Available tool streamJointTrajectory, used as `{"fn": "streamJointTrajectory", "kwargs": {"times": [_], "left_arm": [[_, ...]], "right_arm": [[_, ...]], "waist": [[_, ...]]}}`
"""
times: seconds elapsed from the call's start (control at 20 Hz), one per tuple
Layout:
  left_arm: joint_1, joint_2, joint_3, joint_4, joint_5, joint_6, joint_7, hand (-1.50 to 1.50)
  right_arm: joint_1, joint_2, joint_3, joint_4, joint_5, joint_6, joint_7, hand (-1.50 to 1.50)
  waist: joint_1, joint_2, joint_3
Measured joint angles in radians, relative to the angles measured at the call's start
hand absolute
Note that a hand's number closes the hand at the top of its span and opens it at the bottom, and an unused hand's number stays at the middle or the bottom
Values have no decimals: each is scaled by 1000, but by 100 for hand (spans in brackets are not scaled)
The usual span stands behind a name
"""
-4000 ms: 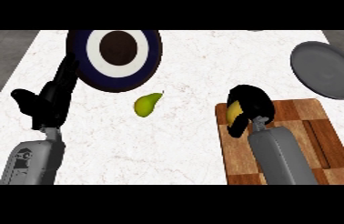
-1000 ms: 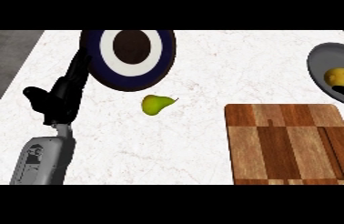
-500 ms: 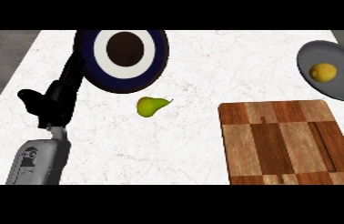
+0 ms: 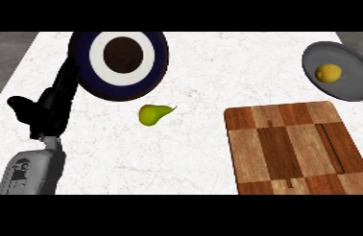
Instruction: Pick the lemon from the cutting board and place it in the pan
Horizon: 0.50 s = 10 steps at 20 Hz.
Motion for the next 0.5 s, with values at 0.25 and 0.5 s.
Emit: {"fn": "streamJointTrajectory", "kwargs": {"times": [0.25,0.5], "left_arm": [[2,-4,-7,-18,-12,11,28,0],[0,7,5,-18,-6,3,30,0]], "right_arm": [[105,31,18,-100,-63,71,2,-150],[190,71,55,-253,-116,108,71,-150]], "waist": [[-13,-6,-2],[-13,-7,-3]]}}
